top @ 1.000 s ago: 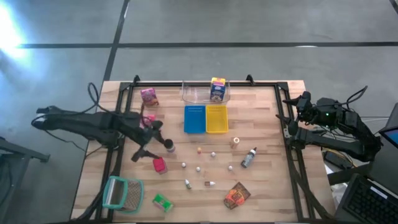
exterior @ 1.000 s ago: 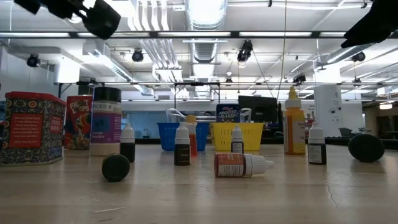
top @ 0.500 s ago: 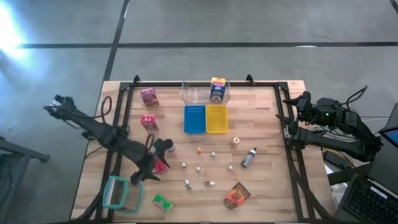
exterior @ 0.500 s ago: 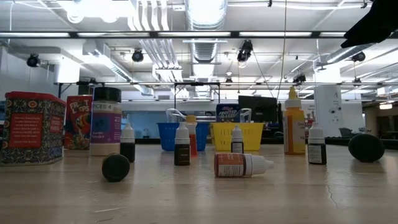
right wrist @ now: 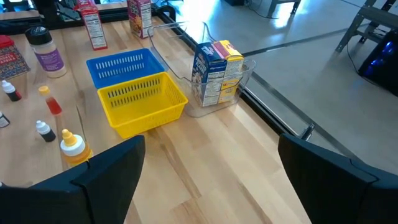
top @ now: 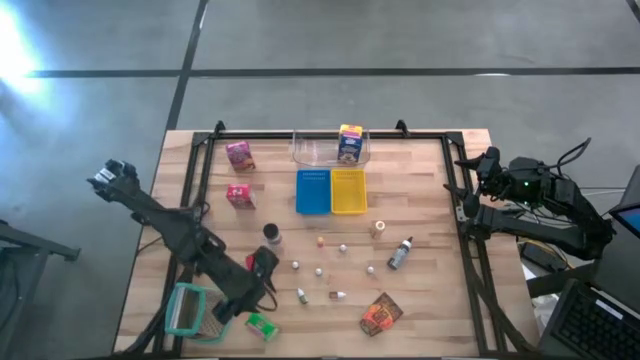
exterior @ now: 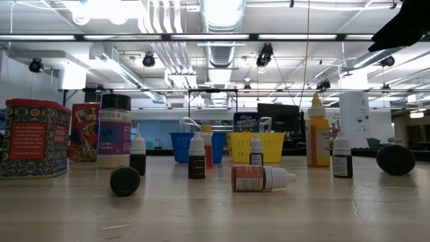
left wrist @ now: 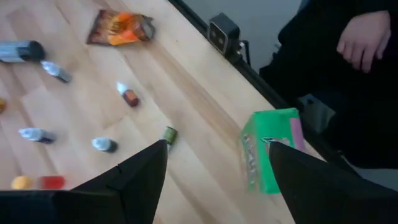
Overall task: Pick & Place Kitchen Items
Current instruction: Put the green cereal box into the transparent bin
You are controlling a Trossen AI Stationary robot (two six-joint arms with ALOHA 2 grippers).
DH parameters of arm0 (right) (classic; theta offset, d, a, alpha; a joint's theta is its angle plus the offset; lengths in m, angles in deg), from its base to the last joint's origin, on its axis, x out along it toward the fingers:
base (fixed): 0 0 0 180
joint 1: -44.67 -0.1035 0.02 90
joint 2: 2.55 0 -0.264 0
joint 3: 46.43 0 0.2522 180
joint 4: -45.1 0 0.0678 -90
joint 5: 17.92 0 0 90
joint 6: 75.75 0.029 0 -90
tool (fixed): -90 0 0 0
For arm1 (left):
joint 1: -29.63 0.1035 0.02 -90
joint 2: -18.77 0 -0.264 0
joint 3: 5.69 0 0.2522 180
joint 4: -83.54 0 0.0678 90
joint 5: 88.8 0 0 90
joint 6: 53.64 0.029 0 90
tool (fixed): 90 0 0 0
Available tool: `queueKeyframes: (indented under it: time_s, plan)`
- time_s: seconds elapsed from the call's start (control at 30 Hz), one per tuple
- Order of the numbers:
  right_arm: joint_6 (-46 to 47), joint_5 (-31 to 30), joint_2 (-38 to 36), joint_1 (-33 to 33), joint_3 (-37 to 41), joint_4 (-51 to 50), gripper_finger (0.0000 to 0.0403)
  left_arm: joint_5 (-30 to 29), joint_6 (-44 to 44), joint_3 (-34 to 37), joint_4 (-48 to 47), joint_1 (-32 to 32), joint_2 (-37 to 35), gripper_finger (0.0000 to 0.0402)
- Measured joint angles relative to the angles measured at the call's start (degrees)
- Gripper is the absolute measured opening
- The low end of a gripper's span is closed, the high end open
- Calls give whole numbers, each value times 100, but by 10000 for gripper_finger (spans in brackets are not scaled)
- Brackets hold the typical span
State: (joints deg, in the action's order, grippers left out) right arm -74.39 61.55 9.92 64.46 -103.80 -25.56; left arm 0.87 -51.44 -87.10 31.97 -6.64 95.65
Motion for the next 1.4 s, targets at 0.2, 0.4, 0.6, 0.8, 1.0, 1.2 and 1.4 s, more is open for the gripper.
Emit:
queueKeyframes:
  time_s: [0.2, 0.4, 0.6, 0.8, 1.0, 1.2, 1.4]
  plan:
    - [1, -1, 0, -1, 1, 0, 363, -3, -391, -82, -207, -279, 301, 287]
    - [1, -2, -1, 0, 1, 0, 364, -48, -763, -157, -220, -539, 428, 287]
    - [2, -2, -2, -1, 1, 0, 363, -331, -969, -149, -255, -723, 570, 287]
    - [2, -2, 0, 0, 0, 0, 364, -409, -1193, -145, -253, -772, 780, 287]
    - [1, -2, -1, 0, 0, 0, 364, -376, -1337, -143, -253, -837, 929, 287]
    - [0, -2, -2, 0, 0, 0, 363, -252, -1535, -143, -251, -845, 925, 287]
    - [2, -2, 0, 0, 0, 0, 364, -43, -1795, -143, -248, -884, 923, 287]
